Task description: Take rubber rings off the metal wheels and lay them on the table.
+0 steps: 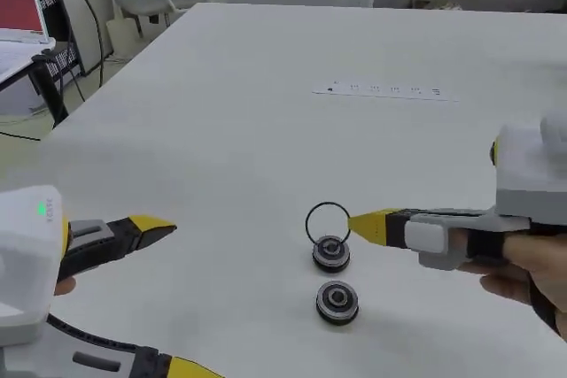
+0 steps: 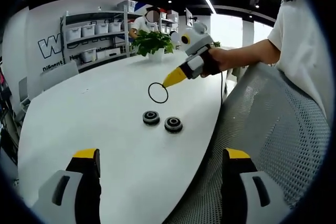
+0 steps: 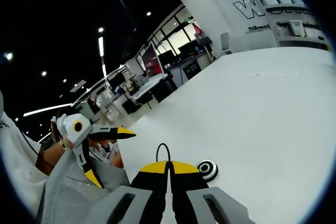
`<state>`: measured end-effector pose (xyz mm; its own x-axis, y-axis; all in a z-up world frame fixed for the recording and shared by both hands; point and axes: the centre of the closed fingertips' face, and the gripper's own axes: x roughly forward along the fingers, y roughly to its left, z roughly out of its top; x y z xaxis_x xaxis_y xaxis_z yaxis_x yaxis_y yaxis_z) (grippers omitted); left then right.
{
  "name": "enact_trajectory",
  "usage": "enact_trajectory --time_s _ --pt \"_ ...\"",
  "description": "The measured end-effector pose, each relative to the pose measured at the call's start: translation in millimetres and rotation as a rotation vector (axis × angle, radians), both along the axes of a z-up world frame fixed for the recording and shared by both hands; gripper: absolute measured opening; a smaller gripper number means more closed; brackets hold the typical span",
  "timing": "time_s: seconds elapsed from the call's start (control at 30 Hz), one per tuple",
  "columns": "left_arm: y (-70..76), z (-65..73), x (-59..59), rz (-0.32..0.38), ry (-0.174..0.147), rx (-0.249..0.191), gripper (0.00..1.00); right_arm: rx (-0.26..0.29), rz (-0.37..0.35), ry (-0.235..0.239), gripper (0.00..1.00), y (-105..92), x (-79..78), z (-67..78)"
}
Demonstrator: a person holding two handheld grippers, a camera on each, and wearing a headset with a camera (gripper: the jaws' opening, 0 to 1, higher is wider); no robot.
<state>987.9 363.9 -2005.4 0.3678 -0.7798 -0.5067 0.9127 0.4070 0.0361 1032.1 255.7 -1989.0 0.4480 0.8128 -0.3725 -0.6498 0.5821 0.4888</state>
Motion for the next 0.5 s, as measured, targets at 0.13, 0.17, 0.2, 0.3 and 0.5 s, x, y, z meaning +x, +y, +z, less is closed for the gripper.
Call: enact_trajectory --time_s 0.13,0.17,0.2,0.3,0.5 --pt "0.1 1.0 0.3 0.003 -0.005 -0.002 0.95 -0.068 0.067 -0.011 0.0 13.4 -10.5 -12.9" --pt "0.0 1.2 0.3 0.004 -0.005 -0.004 0.95 -0.074 0.074 -0.011 0.0 16.6 -12.1 -15.1" --pt "-0.1 1.1 0.0 0.004 -0.003 -0.005 0.95 -0.079 0.085 -0.008 0.0 20.2 -13.8 -17.5" --pt "0.3 -0.5 -0.5 0.002 -0.002 0.005 0.95 -0.096 0.122 0.003 0.0 30.6 -20.2 -25.0" --pt "0.7 -0.2 0.0 0.007 -0.002 0.004 0.94 -0.161 0.182 -0.006 0.0 42.4 -30.4 -41.5"
